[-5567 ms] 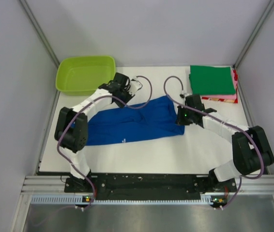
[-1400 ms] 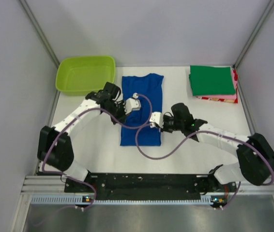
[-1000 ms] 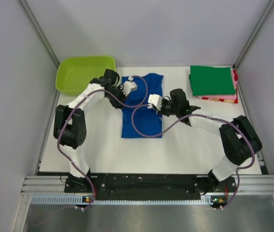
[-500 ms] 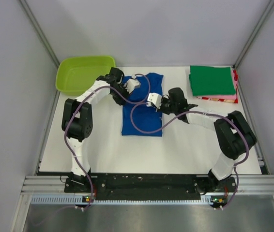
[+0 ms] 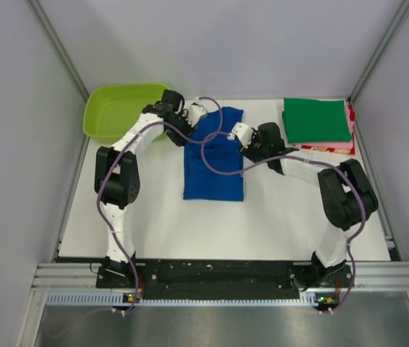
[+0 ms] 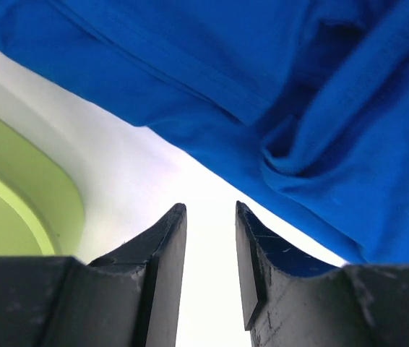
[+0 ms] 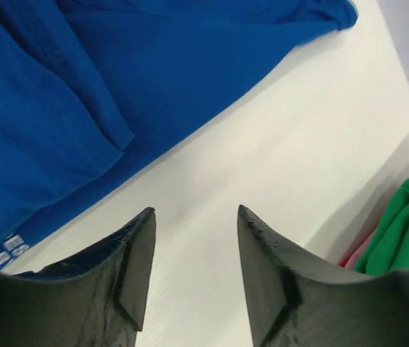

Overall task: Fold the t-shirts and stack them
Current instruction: Fold the folded rectangular tshirt in 1/3 of the way, then grab one side of the 2/3 rectangular tshirt with both arms

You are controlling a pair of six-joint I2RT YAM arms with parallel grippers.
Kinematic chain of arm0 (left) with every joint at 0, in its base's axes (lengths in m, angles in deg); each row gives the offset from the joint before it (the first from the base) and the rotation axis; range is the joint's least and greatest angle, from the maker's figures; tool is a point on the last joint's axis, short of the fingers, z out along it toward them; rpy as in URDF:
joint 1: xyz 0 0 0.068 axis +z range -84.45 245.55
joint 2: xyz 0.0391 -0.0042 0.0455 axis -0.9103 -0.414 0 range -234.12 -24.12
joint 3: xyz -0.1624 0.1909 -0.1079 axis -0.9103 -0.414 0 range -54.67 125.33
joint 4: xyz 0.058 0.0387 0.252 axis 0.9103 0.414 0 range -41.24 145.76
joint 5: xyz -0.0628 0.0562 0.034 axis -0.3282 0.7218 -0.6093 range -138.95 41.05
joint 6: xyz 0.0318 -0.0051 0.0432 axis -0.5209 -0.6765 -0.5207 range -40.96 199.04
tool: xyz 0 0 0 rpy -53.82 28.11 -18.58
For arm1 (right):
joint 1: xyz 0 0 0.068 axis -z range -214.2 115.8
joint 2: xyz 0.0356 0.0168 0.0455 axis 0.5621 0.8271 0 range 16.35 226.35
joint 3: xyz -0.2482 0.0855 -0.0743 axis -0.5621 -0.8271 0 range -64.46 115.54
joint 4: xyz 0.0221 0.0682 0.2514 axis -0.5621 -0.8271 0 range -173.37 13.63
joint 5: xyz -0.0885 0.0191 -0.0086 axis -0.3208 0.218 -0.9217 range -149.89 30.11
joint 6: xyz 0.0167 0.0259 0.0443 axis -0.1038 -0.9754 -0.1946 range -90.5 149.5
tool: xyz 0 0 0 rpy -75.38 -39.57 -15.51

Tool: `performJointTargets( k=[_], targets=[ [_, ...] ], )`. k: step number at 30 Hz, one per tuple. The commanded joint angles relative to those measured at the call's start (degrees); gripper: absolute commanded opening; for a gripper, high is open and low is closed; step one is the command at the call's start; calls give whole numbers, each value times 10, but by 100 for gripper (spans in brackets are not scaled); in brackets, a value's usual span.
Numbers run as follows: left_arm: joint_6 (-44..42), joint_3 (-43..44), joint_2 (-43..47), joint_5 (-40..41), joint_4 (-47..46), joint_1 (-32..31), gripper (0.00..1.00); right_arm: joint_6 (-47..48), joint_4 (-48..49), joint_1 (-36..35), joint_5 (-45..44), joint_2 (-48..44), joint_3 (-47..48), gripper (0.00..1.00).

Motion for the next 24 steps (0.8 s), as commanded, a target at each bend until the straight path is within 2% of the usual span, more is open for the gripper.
performJointTargets(
  k=[1,5,8,11,14,20,24],
  targets=[
    [-49,-52,111,-96,18,-2,38,15,-26,-9,103,-117,-31,52],
    [-214,-174,195,-215,78,-24,42,188,-65,-51,222,-209,-147,61],
    [-283,-290,251,-210,59,-51,48,247,-97,-91,228,-240,-197,64],
    [-288,-372,274,-172,-8,-74,50,257,-128,-124,196,-226,-198,64],
    [-281,-411,269,-143,-52,-94,52,266,-120,-140,153,-202,-205,64],
    [-266,-447,231,-86,-104,-121,55,248,-65,-145,111,-158,-208,63],
    [-248,-444,202,-50,-110,-126,53,241,-65,-145,117,-134,-202,56]
  ],
)
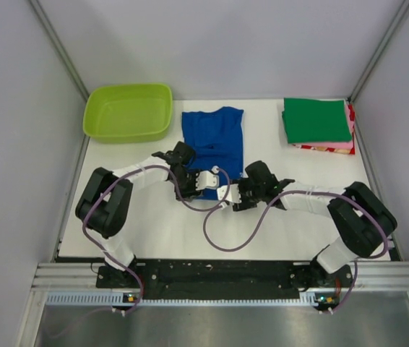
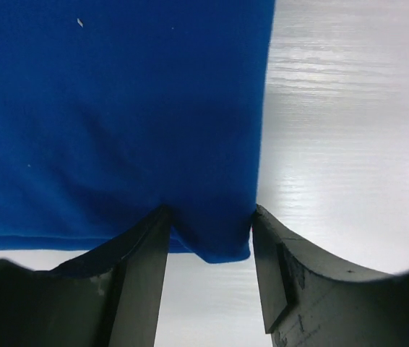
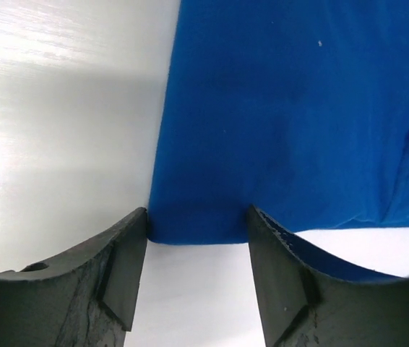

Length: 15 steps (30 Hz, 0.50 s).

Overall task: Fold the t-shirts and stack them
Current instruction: Grab one side of the 2/3 rectangular tshirt with both arms

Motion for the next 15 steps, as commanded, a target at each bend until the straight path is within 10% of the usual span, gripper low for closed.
performJointTargets(
  k=[1,5,7,15],
  targets=[
    [11,-4,-26,51,-35,-10,52,-7,28,-3,6,29,7,52],
    [27,6,-22,60,-18,-13,18,-9,8,-7,6,38,17,1],
    [36,15,-16,59,7,-12,0,-12,-18,-7,5,29,23,0],
    [44,-3,112,23,168,-13,0,-39,-188,-87,-24,-105,50,0]
  ],
)
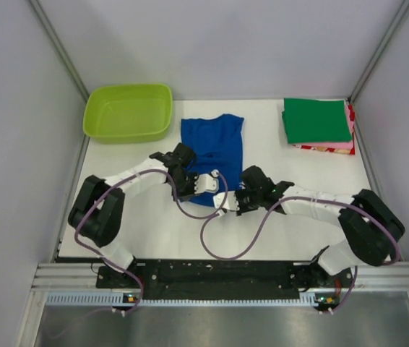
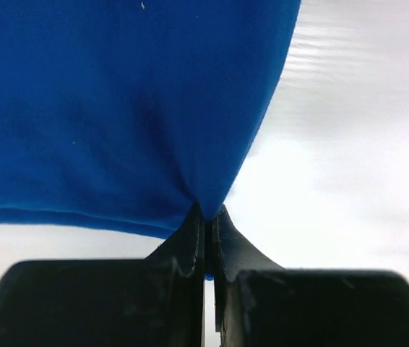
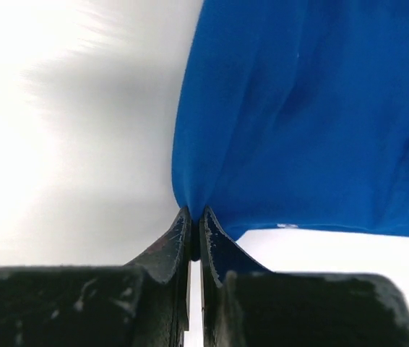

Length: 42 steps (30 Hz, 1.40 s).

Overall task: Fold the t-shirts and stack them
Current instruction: Grab one side of the 2/3 rectangular tshirt with both arms, then fold the long partially folded tshirt into a neat square

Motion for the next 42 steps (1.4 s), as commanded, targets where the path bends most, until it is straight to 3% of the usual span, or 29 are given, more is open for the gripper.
performJointTargets(
  k=[1,6,11,14,17,21,26,30,42],
  targets=[
    [8,-10,123,-32,164,0,0,-26,-161,-62,-7,-112,41,0],
    [-6,-31,244,-101,307,-3,0,-55,-290,-167,-9,-246,32,0],
    [-9,-36,352,-155,398,-10,0,-121,-350,-258,-4,-336,52,0],
    [21,-10,391,-171,397,-11,0,-146,-347,-265,-12,-354,63,0],
    [93,3,401,-114,321,-10,0,-164,-320,-236,-40,-343,62,0],
    [141,30,345,-34,258,4,0,-195,-279,-134,-52,-323,67,0],
    [154,101,238,37,184,38,0,-226,-214,-23,-8,-296,73,0],
    [139,165,151,48,145,50,0,-220,-176,24,-57,-246,69,0],
    [146,322,-80,79,141,71,0,-239,-76,134,-16,-109,85,0]
  ],
)
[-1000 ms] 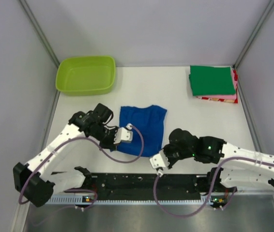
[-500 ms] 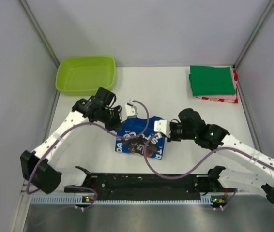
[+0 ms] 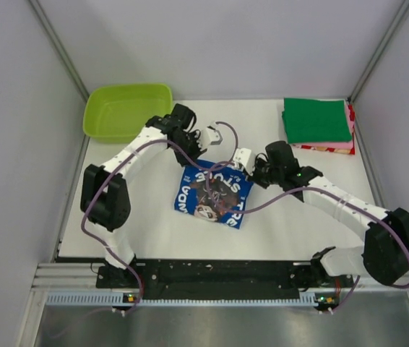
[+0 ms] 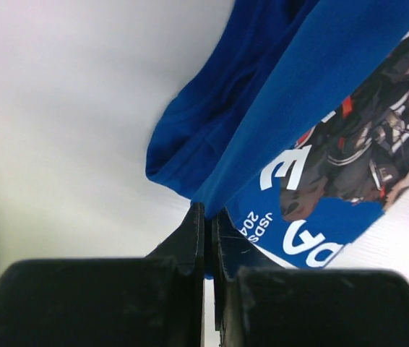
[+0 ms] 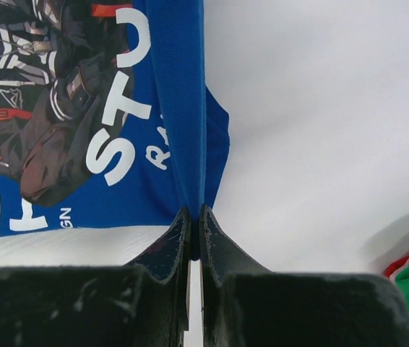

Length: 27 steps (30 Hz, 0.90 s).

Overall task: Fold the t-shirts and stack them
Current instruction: Fold the long partially folded tshirt into a neat square

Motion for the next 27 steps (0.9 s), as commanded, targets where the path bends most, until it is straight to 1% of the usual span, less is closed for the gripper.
performJointTargets(
  k=[1,6,8,10,11,12,14,16,18,20,22,25,27],
  targets=[
    [1,55,-47,88,-2,26,0,-11,-12,32,-24,31,21,0],
    [15,99,-112,128,-6,26,1,-24,15,56,-10,76,28,0],
    [12,102,-134,145,-20,26,3,-36,33,69,-4,107,30,0],
    [15,114,-157,164,-29,26,9,-51,60,82,-12,140,32,0],
    [17,124,-169,169,-28,26,12,-60,78,90,-19,155,33,4],
    [18,133,-183,171,-27,26,16,-69,95,95,-27,177,33,12],
    [21,157,-205,172,-25,26,24,-94,122,103,-63,209,41,18],
    [20,179,-221,220,-41,28,25,-130,122,106,-128,229,63,27],
    [27,201,-225,265,-64,40,25,-181,117,107,-190,229,78,29],
    [40,228,-220,262,-53,50,29,-219,113,107,-201,210,79,30],
    [39,218,-192,234,-49,49,35,-269,108,107,-182,185,71,31],
    [38,164,-148,199,-58,48,42,-342,114,105,-91,156,60,34],
    [41,147,-130,192,-57,48,43,-374,131,98,-30,153,60,36]
  ],
)
